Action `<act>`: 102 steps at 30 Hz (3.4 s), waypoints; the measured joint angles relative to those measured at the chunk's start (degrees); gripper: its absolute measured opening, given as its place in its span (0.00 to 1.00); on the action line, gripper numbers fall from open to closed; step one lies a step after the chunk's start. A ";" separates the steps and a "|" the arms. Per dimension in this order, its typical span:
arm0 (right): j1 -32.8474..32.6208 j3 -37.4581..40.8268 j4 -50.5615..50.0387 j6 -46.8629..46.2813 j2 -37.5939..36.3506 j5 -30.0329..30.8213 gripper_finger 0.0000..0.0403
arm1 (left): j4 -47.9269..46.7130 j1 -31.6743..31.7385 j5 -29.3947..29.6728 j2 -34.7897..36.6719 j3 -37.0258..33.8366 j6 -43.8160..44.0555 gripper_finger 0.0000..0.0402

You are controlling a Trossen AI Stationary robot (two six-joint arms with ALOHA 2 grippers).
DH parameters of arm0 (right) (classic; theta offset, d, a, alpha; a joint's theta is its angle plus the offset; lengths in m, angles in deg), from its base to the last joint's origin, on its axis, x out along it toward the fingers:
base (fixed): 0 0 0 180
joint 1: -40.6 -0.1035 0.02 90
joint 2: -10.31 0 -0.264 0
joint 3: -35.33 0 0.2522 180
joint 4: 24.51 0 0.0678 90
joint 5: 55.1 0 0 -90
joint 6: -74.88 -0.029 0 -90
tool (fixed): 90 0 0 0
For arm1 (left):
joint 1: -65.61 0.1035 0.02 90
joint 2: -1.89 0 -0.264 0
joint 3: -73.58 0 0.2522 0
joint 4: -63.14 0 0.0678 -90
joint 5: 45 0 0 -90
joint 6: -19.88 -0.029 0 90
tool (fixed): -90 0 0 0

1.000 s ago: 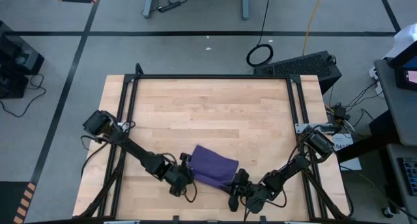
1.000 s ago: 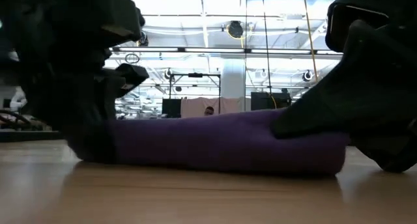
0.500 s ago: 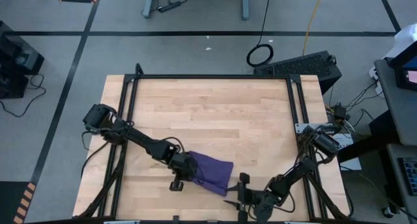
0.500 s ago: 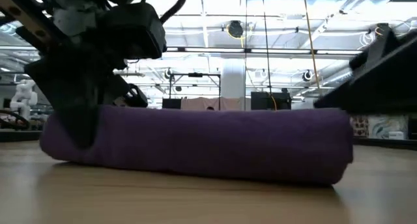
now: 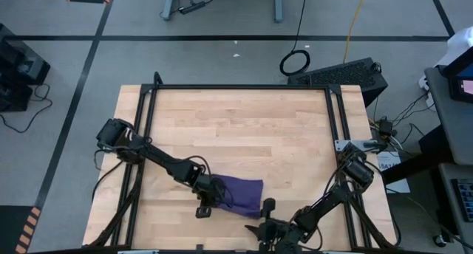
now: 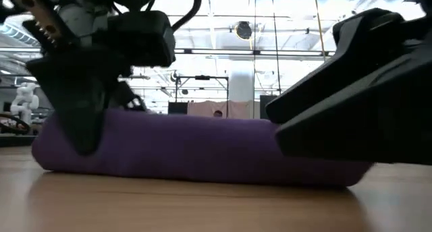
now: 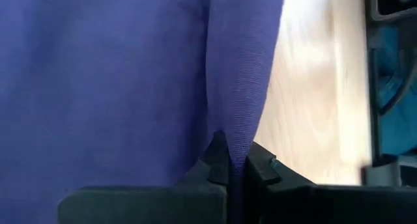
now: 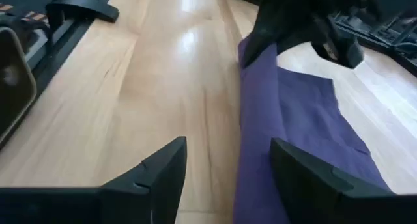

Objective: Roll towel
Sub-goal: Roll the purple towel

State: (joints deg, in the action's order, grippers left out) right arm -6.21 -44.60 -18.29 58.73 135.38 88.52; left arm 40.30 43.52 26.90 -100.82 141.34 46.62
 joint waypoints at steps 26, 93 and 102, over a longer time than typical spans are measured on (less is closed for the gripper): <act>5.37 -0.14 -12.28 -23.07 -0.44 -8.91 0.19 | 0.63 -0.53 3.59 -1.67 0.00 1.00 0.08; 4.23 0.35 -14.33 -24.36 -8.70 -18.86 0.41 | 4.58 -23.89 46.44 -3.97 -0.07 2.06 0.04; -1.46 0.07 0.41 0.24 -5.27 -7.26 0.52 | 3.85 -18.66 34.22 -0.34 -0.07 4.58 0.04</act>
State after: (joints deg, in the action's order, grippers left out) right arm -7.67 -44.53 -17.88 58.97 130.12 81.26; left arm 44.15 24.86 61.12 -101.16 141.27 51.20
